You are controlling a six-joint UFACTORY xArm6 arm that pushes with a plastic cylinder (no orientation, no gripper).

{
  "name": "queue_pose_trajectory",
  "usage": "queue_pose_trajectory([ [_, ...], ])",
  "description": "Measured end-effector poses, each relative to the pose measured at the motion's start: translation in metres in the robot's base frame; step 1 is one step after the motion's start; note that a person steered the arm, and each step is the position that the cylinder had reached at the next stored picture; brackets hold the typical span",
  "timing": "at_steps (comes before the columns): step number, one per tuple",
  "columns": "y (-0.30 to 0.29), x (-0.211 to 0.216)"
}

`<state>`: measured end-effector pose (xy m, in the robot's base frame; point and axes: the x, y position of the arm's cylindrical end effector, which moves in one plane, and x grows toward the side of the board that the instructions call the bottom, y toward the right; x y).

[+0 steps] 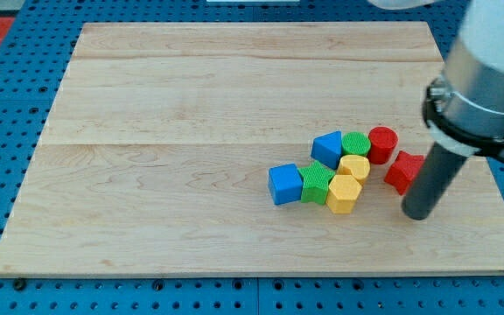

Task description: Move the red star below the red circle

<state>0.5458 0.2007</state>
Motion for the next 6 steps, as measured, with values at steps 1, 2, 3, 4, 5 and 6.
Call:
queue_pose_trajectory([
  [1, 0.066, -0.028],
  [2, 0.058, -0.065],
  [3, 0.009, -0.064],
  [4, -0.017, -0.070],
  [5, 0.002, -0.094],
  [6, 0.029, -0.130],
])
